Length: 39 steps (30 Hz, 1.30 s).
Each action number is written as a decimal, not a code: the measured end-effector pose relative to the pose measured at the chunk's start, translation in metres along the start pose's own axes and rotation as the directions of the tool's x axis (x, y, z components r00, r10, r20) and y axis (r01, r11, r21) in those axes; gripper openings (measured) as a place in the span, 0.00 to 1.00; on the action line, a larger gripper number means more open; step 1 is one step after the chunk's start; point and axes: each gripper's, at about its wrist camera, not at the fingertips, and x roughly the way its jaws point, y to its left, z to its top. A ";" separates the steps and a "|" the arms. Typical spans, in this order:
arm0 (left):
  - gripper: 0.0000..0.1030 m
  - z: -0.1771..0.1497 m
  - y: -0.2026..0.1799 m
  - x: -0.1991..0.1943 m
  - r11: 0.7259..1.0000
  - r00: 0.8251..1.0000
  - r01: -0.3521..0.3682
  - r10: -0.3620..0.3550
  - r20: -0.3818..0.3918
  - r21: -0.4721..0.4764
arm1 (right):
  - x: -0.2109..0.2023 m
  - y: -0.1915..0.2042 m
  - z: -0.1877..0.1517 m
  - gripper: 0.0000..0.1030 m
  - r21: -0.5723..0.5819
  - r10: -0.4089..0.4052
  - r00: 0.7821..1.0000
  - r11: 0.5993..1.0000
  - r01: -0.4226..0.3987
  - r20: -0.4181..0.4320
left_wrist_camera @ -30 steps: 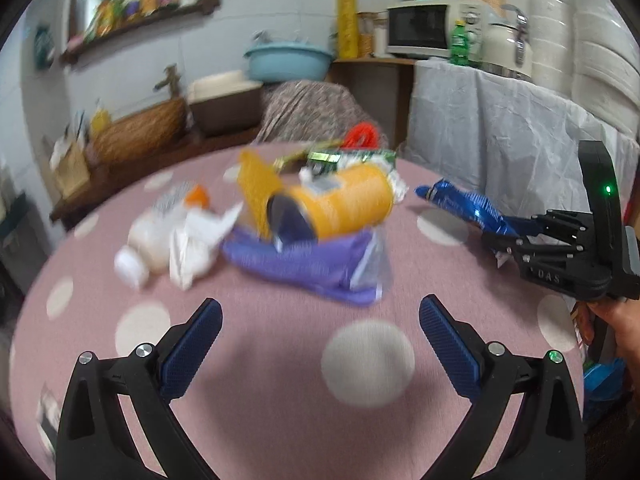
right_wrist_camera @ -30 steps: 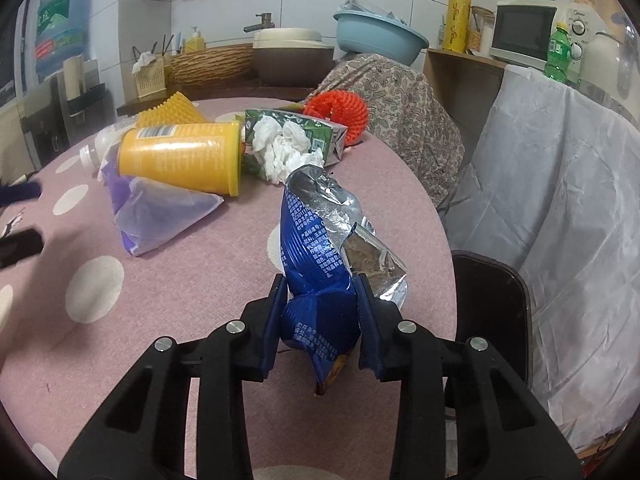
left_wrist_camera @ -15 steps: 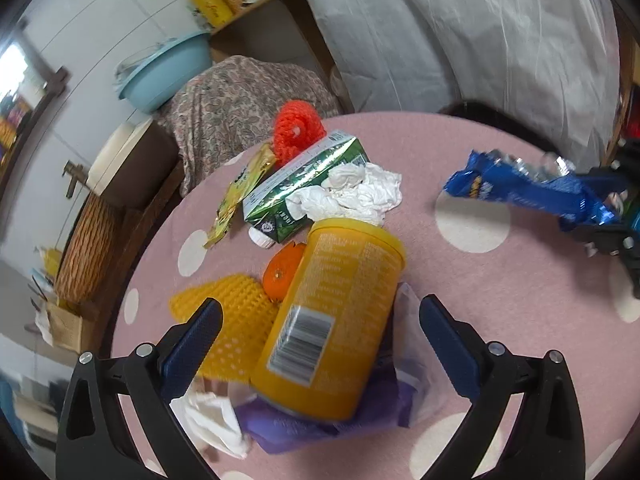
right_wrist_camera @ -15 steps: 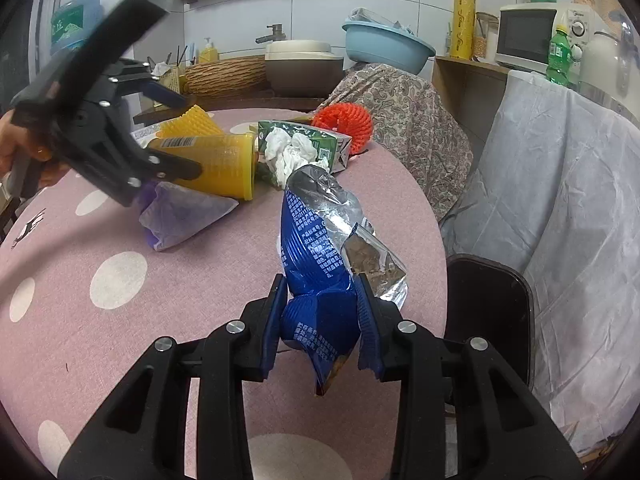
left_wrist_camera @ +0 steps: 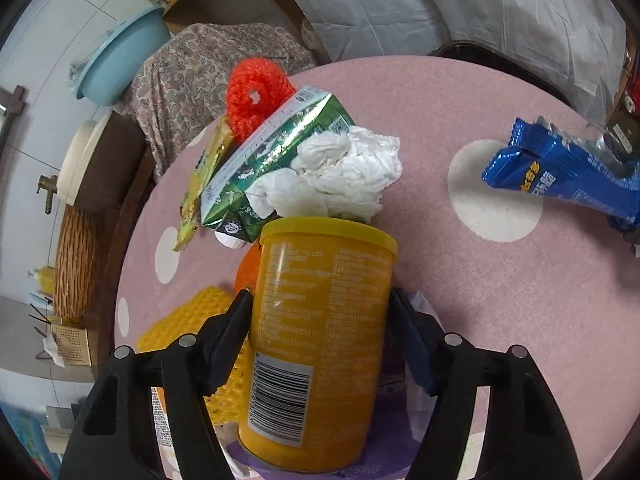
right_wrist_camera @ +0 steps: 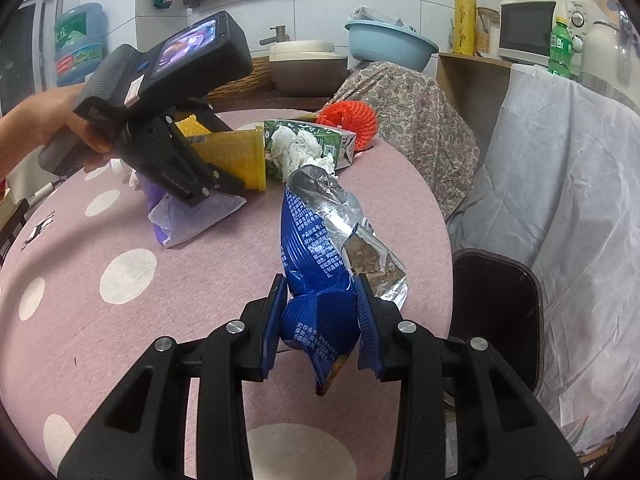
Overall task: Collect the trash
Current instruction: 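Grasp the yellow cup with the left tool while the right tool lifts the chip bag, then carry the chip bag over the black bin and open the right tool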
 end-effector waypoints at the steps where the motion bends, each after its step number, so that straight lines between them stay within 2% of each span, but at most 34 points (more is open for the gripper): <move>1: 0.66 0.000 -0.001 -0.001 1.000 1.000 0.000 0.000 0.010 -0.008 | 0.000 0.000 0.000 0.35 0.002 0.001 1.000 1.000 -0.001 0.001; 7: 0.66 -0.007 0.012 -0.017 0.993 0.996 0.024 -0.014 0.091 -0.113 | -0.007 -0.003 -0.002 0.35 0.022 0.021 1.000 1.000 -0.021 0.015; 9: 0.66 -0.012 0.018 -0.029 0.985 0.990 0.033 -0.009 0.140 -0.168 | -0.010 -0.004 -0.003 0.35 0.036 0.036 0.999 0.999 -0.037 0.024; 12: 0.65 -0.024 0.028 -0.048 0.963 0.976 0.076 -0.019 0.216 -0.260 | -0.015 -0.007 -0.005 0.35 0.059 0.058 0.998 0.996 -0.060 0.038; 16: 0.64 -0.041 0.025 -0.066 0.944 0.955 0.084 0.016 0.297 -0.320 | -0.021 -0.013 -0.007 0.35 0.086 0.088 0.995 0.992 -0.092 0.052; 25: 0.64 -0.052 0.017 -0.083 0.910 0.924 0.140 0.022 0.382 -0.391 | -0.035 -0.023 -0.011 0.35 0.114 0.121 0.989 0.985 -0.131 0.088; 29: 0.64 -0.038 0.008 -0.094 0.911 0.908 0.164 0.011 0.419 -0.379 | -0.047 -0.040 -0.012 0.35 0.146 0.112 0.988 0.981 -0.128 0.110; 34: 0.64 -0.003 -0.006 -0.110 0.914 0.872 0.213 -0.019 0.489 -0.345 | -0.062 -0.091 -0.009 0.35 0.208 0.001 0.992 0.978 -0.028 0.126; 37: 0.64 0.029 -0.020 -0.115 0.910 0.848 0.260 -0.055 0.527 -0.322 | -0.049 -0.132 -0.008 0.35 0.266 -0.077 0.995 0.962 0.057 0.064; 39: 0.64 0.051 -0.033 -0.113 0.904 0.834 0.298 -0.091 0.544 -0.305 | -0.030 -0.156 -0.013 0.35 0.304 -0.091 0.996 0.949 0.084 0.009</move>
